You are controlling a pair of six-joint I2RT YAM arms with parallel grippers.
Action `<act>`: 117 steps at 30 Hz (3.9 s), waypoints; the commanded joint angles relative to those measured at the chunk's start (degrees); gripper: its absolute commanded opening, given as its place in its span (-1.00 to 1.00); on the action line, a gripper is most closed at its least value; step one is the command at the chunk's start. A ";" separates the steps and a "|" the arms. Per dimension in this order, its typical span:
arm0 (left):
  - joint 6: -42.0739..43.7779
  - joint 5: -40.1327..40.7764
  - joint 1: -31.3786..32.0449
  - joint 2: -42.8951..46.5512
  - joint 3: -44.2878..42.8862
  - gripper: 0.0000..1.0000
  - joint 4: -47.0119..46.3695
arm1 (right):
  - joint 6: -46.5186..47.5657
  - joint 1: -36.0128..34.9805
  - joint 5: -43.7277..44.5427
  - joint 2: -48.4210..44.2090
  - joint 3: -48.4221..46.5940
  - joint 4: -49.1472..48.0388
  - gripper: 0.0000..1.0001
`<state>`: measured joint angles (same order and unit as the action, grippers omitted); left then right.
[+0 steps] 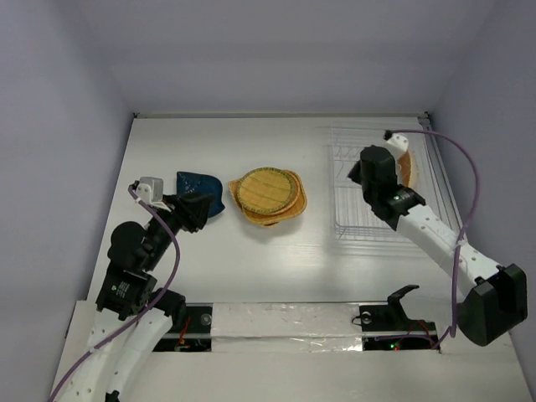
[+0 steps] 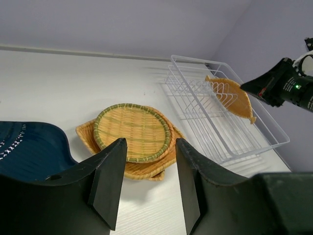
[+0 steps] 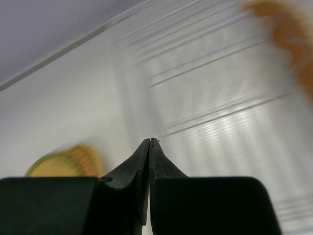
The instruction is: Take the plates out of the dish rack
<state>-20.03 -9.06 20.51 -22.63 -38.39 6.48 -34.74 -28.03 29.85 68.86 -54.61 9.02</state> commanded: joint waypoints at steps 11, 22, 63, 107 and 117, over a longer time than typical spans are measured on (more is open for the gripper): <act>-1.06 -0.96 3.92 5.67 0.07 -0.12 -0.15 | 13.30 20.82 15.17 5.57 -8.57 16.11 0.27; -2.12 0.09 11.03 14.27 1.21 0.03 3.54 | 17.69 25.57 11.03 19.02 -15.53 20.86 0.07; -2.12 3.08 15.17 18.86 0.86 0.05 4.42 | -0.14 14.50 54.17 35.90 -30.28 49.24 -1.00; -2.73 2.82 14.12 12.09 1.39 0.05 3.80 | 27.35 18.01 30.08 10.94 -13.76 4.08 -1.00; -2.73 2.47 14.12 11.56 1.39 0.04 3.63 | 37.65 18.01 25.26 17.26 -6.92 -16.56 -1.00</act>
<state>-22.41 -5.91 34.76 -10.66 -37.82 13.08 4.95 -9.50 52.42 86.06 -62.04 14.33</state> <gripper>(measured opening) 0.521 0.149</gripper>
